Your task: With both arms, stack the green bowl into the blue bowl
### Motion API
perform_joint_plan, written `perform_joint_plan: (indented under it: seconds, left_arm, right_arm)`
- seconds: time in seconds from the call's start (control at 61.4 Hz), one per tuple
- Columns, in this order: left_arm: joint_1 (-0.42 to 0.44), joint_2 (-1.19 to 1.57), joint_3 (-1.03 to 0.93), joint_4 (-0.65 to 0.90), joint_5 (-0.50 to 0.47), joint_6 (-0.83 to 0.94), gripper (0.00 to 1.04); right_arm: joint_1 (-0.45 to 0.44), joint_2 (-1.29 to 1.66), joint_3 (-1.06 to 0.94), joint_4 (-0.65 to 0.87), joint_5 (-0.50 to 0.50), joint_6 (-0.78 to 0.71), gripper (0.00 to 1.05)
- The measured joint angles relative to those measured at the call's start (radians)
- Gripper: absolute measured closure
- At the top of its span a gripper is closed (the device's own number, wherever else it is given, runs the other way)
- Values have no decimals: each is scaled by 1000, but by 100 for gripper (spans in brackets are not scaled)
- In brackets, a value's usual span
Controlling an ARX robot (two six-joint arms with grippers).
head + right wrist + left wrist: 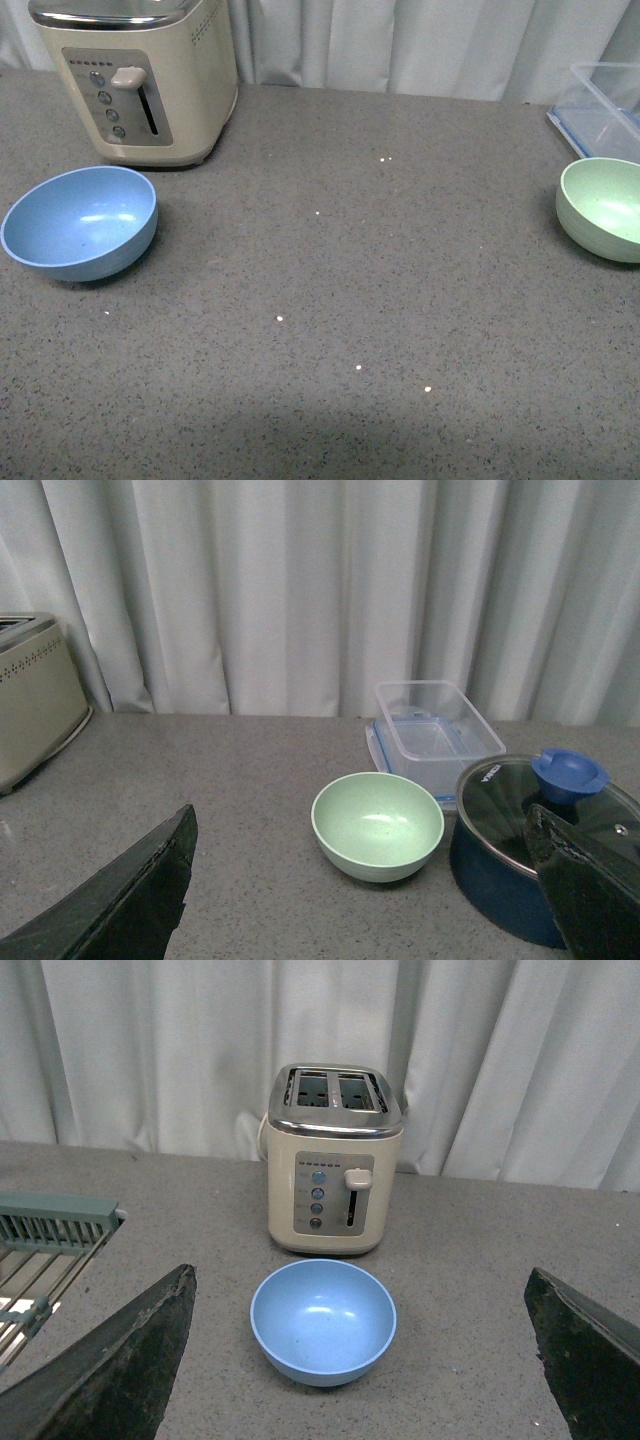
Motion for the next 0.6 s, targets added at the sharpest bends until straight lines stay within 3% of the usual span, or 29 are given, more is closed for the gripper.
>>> perform_joint_plan:
  seconds: [0.602]
  left_arm:
    - [0, 0, 0, 0, 0, 0, 6]
  right_arm:
    - [0, 0, 0, 0, 0, 0, 9]
